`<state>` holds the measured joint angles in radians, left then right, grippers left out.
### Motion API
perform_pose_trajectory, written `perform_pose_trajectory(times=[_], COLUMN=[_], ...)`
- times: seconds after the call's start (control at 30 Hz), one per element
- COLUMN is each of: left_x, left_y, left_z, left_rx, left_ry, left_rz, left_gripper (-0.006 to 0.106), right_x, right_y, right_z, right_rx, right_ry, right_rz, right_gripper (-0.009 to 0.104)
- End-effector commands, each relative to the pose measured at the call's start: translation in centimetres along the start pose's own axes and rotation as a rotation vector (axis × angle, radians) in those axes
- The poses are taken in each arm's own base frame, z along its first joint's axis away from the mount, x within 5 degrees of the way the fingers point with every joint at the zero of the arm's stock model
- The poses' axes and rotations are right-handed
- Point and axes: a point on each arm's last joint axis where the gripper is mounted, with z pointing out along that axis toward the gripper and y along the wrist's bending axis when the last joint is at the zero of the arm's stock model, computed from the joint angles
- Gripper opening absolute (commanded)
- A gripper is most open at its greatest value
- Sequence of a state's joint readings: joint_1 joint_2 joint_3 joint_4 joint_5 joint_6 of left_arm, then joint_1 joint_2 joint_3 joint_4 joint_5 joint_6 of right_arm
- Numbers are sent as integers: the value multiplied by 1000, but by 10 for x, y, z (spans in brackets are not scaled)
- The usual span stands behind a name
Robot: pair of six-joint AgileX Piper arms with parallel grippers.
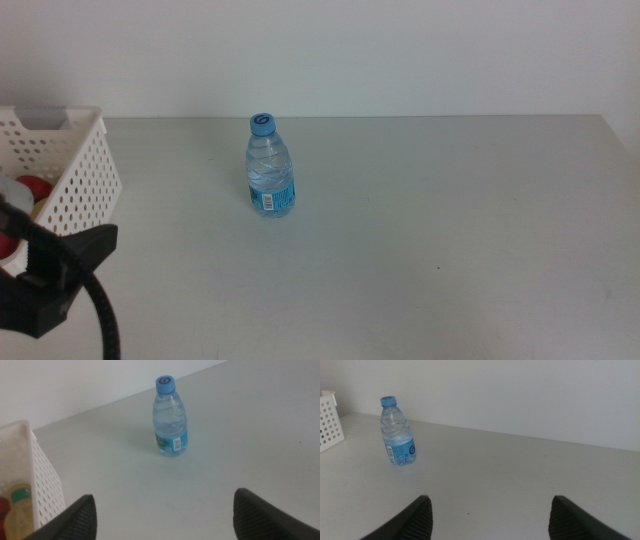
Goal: Use arms to grab the bottles and put them into the dustbin to the left of the table.
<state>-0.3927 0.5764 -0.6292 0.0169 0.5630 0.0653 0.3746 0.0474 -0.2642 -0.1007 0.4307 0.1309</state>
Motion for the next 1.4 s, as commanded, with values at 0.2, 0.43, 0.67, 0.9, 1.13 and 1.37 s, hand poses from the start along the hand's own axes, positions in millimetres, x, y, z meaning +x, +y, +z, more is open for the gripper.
perform_pose_trajectory(times=[0.2, 0.43, 0.67, 0.9, 1.13, 1.37], left_x=[-33, -51, -54, -36, 0, 13], left_y=[3, 3, 11, 8, 3, 1], left_z=[-7, 18, 62, 105, 141, 187], left_rx=[-36, -40, -66, -30, 6, 27], left_ry=[-310, -432, -423, -395, -440, -409], left_rz=[32, 50, 32, -23, -40, -55], left_gripper=[93, 93, 93, 93, 93, 93], right_x=[-15, -15, -15, -15, -15, -15], right_y=[1, 1, 1, 1, 1, 1], right_z=[0, 0, 0, 0, 0, 0], right_rx=[0, 0, 0, 0, 0, 0], right_ry=[-83, -83, -83, -83, -83, -83], right_rz=[-20, -20, -20, -20, -20, -20], right_gripper=[59, 59, 59, 59, 59, 59])
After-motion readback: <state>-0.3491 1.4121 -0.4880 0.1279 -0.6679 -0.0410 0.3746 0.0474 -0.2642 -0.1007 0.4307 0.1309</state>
